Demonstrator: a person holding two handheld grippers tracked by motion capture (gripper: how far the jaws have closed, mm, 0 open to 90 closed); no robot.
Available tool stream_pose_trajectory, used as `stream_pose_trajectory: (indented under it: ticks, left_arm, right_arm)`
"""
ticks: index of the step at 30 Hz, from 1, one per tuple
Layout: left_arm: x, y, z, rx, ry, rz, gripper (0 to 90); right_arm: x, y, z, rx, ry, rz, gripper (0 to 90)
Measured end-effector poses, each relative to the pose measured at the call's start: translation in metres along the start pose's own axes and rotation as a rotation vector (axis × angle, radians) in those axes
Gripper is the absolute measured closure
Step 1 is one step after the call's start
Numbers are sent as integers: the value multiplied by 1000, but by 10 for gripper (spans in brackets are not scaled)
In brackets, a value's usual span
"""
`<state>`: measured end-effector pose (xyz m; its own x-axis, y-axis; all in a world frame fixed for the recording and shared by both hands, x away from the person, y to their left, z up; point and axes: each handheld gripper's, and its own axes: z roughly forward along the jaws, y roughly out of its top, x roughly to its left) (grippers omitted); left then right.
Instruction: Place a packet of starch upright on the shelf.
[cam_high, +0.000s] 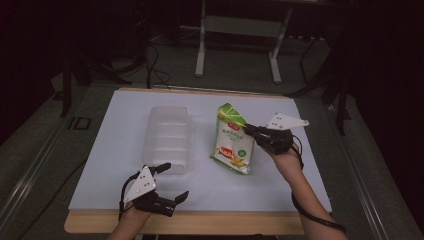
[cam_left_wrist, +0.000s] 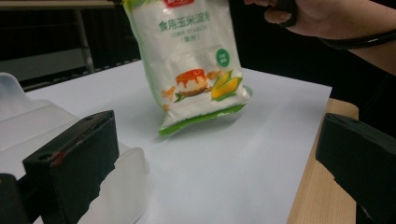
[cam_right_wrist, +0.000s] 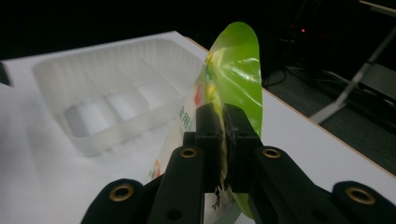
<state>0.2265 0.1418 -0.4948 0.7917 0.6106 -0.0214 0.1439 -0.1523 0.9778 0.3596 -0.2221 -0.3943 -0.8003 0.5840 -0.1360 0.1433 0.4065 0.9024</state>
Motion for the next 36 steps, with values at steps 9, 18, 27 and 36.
stream_pose_trajectory:
  ticks: [9,18,27,36]
  left_arm:
    - [3,11,2,-1,-37,-46,0]
    - [5,46,7,11,-61,-30,0]
    - [13,73,18,-2,-86,-42,0]
    - [25,94,28,-34,-171,-80,0]
  right_arm:
    - [8,11,-24,-66,36,-4,863]
    - [21,16,-46,-99,64,-21,864]
    - [34,25,-65,-144,107,-37,865]
    - [48,38,-78,-194,135,-74,867]
